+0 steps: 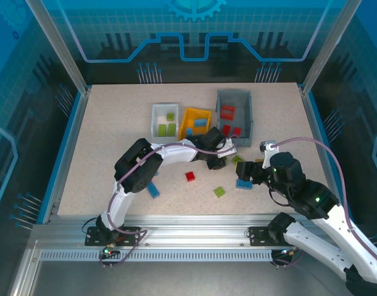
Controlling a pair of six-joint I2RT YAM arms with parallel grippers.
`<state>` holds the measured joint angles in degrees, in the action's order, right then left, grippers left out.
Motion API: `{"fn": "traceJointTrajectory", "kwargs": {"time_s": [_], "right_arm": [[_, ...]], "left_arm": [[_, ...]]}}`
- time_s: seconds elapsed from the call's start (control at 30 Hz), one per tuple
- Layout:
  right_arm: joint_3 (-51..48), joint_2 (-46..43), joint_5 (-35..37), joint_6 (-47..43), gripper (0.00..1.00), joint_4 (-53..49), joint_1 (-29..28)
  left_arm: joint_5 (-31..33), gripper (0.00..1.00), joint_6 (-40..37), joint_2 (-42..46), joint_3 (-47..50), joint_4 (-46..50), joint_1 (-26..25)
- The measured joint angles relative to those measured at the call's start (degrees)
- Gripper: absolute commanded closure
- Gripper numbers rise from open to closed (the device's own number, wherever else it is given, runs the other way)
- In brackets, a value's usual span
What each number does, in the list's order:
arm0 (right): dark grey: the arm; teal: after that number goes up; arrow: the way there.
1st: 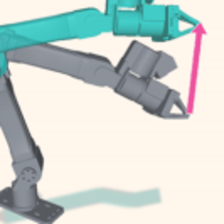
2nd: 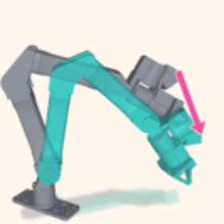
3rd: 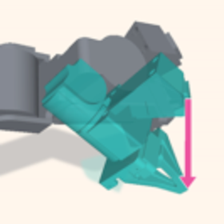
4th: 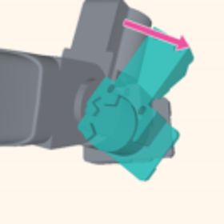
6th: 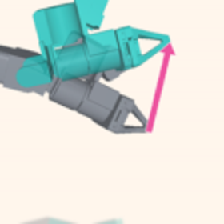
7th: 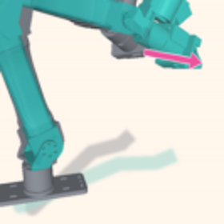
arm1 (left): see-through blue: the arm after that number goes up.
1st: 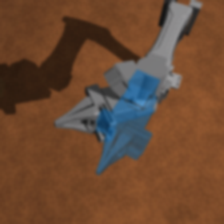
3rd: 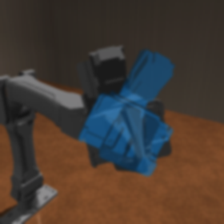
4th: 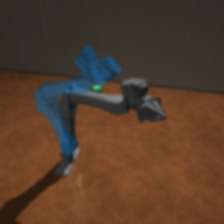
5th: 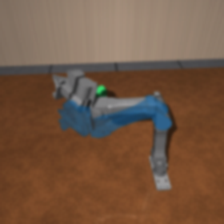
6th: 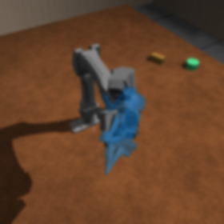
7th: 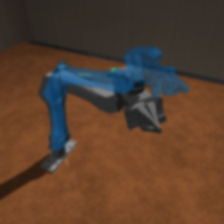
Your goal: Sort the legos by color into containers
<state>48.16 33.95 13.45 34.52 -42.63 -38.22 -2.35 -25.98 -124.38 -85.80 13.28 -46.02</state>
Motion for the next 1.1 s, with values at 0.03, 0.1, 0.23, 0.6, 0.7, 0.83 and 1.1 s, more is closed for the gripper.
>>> {"fn": "traceJointTrajectory", "kwargs": {"time_s": [0.03, 0.1, 0.23, 0.6, 0.7, 0.83, 1.1], "right_arm": [[0.1, 0.0, 0.0, 0.0, 0.23, 0.0, 0.0], [0.1, 0.0, 0.1, 0.0, 0.23, 0.0, 0.0], [0.1, 0.1, 0.2, 0.0, 0.23, 0.0, 0.0], [0.1, 1.2, -2.1, -1.0, 0.23, 2.0, 0.4], [0.1, 3.9, -5.3, -2.7, 0.24, 5.6, 0.4], [0.3, 11.7, -6.8, -5.9, 0.24, 12.2, -2.1], [6.8, 31.3, -4.9, -9.6, 0.24, 26.5, -10.1]], "left_arm": [[0.1, 0.72, -0.1, 0.0, 0.0, 0.0, -0.1], [0.2, 0.76, -0.2, 0.2, 0.0, -0.1, -0.3], [0.7, 0.77, 0.4, 1.4, 2.0, -0.9, -0.8], [3.9, 0.76, 11.5, 18.8, 11.7, -0.4, -0.5], [4.0, 0.74, 17.3, 25.7, 12.0, 0.0, 3.2], [3.7, 0.74, 24.8, 30.8, 11.5, 1.6, 13.7], [6.5, 0.75, 34.3, 19.7, -0.9, 11.8, 27.8]]}}
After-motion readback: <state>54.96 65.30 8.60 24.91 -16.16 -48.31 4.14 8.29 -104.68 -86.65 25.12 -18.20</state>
